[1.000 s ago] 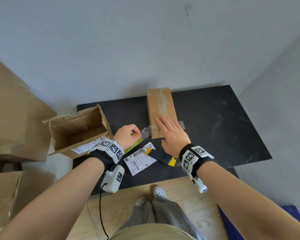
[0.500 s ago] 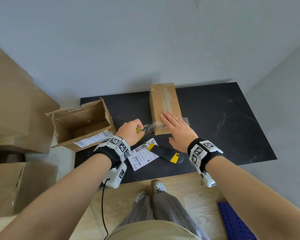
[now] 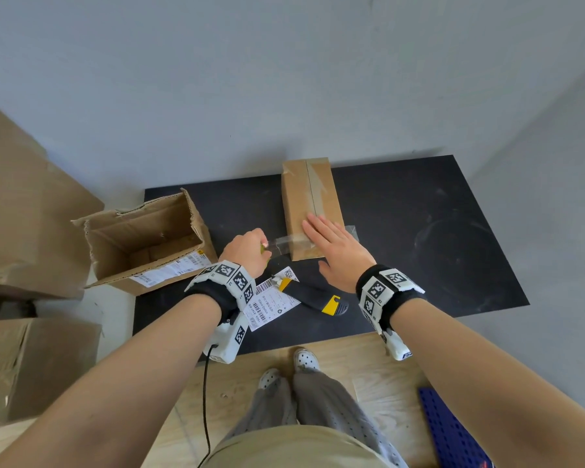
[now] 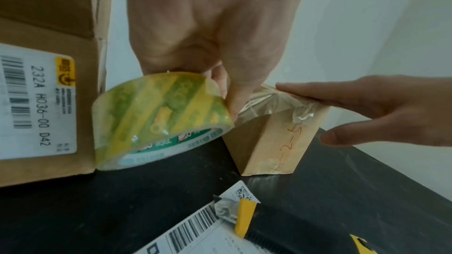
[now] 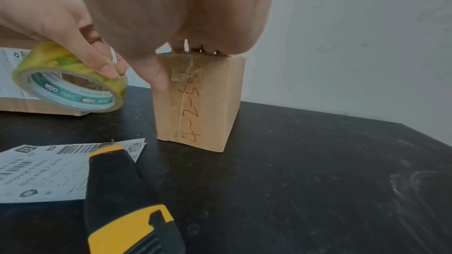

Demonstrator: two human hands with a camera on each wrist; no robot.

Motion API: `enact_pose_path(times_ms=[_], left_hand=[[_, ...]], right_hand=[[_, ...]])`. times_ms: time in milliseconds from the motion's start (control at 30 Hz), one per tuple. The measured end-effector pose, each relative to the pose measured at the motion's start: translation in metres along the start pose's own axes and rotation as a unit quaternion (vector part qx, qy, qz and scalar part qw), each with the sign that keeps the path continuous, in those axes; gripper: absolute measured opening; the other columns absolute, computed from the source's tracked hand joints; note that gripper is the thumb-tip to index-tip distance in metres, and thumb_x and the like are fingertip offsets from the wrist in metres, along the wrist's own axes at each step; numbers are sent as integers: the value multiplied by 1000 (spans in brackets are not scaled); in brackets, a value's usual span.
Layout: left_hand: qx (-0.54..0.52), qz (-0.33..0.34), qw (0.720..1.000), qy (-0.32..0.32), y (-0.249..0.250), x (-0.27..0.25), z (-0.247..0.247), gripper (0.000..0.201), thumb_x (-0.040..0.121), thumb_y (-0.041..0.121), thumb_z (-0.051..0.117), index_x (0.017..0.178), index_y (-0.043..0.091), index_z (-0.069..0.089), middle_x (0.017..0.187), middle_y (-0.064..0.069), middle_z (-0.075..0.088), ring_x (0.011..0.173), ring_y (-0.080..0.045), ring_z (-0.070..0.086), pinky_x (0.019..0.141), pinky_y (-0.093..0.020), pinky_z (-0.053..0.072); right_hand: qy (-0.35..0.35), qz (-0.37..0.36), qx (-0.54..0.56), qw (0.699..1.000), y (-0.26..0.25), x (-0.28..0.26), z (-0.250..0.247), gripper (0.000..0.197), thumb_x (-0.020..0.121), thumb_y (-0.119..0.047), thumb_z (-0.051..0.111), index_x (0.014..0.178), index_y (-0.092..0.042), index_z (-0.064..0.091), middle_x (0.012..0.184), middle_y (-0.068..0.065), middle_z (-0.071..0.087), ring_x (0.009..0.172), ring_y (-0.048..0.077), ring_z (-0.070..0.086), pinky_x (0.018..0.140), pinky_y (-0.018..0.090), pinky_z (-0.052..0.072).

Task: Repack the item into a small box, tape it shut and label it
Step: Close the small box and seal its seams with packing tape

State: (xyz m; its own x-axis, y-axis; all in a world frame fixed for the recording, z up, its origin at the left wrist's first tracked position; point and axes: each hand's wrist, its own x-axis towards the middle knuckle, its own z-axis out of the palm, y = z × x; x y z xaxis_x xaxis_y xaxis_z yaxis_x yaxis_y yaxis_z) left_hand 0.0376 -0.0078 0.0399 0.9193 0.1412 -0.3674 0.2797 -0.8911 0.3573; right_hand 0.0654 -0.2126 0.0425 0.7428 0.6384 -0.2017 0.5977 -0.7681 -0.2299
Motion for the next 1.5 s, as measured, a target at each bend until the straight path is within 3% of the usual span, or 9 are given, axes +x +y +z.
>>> enact_pose_path(times_ms=[100,267,400,567,733,867,1067,1233,1500], left_hand=[[55,-24,998,-17,-12,-4,3,11,92,23,55,102,20,53,98,-5,64,86,-24,60,77,-40,52],[-28,7,1000,12,-8,-8,4,8,90,28,55,98,26,53,90,-2,63,79,-23,60,65,-33,47],[-78,31,996,0,-6,-15,6,7,88,30,58,95,30,55,92,-1,65,84,-23,61,75,-40,52],[-76,49,996,8,-14,-30,14,6,88,20,58,89,25,55,86,0,65,74,-24,61,65,-31,46],[-108,45,991,60,-17,-40,20,16,89,30,60,80,17,57,68,12,52,62,-12,51,59,-25,36],[-93,64,990,86,-23,-41,30,16,86,22,64,77,11,56,79,3,56,70,-19,53,62,-28,42],[-54,93,991,83,-26,-44,44,4,88,13,58,89,11,55,89,0,61,78,-22,56,66,-42,50],[-39,63,997,14,-28,-47,54,55,89,14,58,135,35,34,105,8,57,88,-18,61,71,-41,56],[5,77,997,-10,-35,-48,68,39,92,13,53,127,26,44,103,1,56,91,-21,58,68,-39,53]], right_hand=[[-7,8,12,1000,5,-3,-1,80,88,-8,49,151,-17,-1,159,0,-6,147,16,-6,119,29,-3],[3,11,17,1000,-2,2,3,82,86,-8,49,151,-17,0,159,0,-7,146,16,-7,118,29,-4],[-2,10,17,1000,1,4,0,82,86,-7,50,151,-17,-1,159,0,-7,146,17,-7,118,30,-3],[20,4,24,1000,1,-1,4,82,84,-5,52,151,-16,5,159,1,-2,147,18,-3,118,29,-3],[24,6,27,999,4,0,5,83,84,-4,52,151,-17,5,159,0,-1,147,17,-3,117,28,-3],[25,10,27,999,3,1,7,83,84,-6,52,151,-17,5,159,0,-1,147,18,-2,117,29,-3],[31,16,29,999,3,1,7,81,85,-7,52,151,-17,6,159,0,1,147,18,-2,116,27,-4],[28,15,27,999,3,0,7,81,85,-8,52,151,-18,6,159,0,1,147,19,-1,115,27,-5],[19,18,27,999,1,1,4,83,85,-9,53,151,-16,4,159,0,-1,147,18,-3,115,26,-5]])
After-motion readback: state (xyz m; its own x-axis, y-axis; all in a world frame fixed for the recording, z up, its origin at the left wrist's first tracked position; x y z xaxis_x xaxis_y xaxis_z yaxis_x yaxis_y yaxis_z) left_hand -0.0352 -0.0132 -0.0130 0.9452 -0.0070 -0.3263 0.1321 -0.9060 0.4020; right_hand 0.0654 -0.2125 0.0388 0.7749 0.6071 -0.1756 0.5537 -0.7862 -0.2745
